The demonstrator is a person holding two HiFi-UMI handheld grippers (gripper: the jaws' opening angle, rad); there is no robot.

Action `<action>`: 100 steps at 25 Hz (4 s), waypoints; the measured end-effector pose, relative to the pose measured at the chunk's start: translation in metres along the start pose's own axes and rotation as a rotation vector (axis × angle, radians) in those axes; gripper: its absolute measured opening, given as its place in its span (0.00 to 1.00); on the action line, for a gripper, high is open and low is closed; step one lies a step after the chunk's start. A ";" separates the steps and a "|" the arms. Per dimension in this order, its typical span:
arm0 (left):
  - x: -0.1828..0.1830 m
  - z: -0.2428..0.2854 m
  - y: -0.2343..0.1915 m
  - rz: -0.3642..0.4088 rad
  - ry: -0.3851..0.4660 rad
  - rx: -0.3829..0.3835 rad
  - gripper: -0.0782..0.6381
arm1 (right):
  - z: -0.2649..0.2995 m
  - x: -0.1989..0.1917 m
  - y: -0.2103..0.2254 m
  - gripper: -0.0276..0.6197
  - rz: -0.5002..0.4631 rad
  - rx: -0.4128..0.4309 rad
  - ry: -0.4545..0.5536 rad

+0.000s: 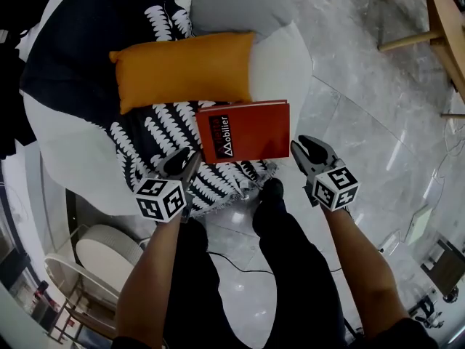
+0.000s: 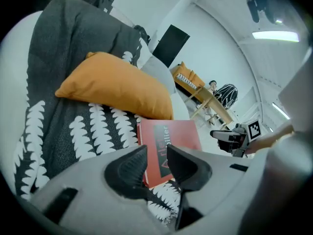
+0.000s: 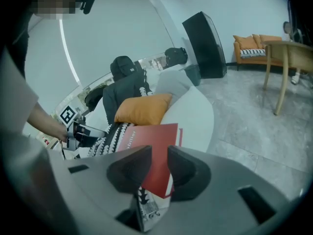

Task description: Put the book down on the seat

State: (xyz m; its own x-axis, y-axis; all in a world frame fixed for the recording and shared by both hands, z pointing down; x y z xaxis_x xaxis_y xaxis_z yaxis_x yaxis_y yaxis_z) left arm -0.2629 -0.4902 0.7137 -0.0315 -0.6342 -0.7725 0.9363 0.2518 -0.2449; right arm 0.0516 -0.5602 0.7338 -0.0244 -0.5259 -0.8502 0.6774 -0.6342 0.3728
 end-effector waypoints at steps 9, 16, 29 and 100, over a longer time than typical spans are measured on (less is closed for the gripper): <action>0.096 -0.107 0.105 0.118 0.151 -0.090 0.22 | -0.092 0.132 -0.087 0.16 -0.166 0.157 0.125; 0.201 -0.212 0.208 0.203 0.329 -0.145 0.16 | -0.212 0.282 -0.159 0.09 -0.258 0.289 0.316; 0.336 -0.432 0.382 0.461 0.657 -0.195 0.14 | -0.433 0.445 -0.289 0.09 -0.324 0.479 0.632; -0.009 -0.626 0.664 0.671 0.638 -0.486 0.14 | -0.753 0.086 -0.463 0.09 -0.472 0.610 0.663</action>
State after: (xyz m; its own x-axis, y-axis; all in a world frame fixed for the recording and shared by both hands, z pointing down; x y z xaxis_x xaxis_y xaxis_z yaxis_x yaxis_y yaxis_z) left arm 0.1403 0.1402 0.1912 0.1314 0.2129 -0.9682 0.5930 0.7658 0.2488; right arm 0.2893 0.1147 0.2083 0.3456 0.1559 -0.9254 0.2093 -0.9741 -0.0859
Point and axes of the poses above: the fingertips, and each gripper's own axes: z forward along the fingers, y to its right, x out of its top, the point moved 5 cm from there along -z, backward along the fingers, and after that the axes turned 3 degrees about z, right-handed, at the moved point
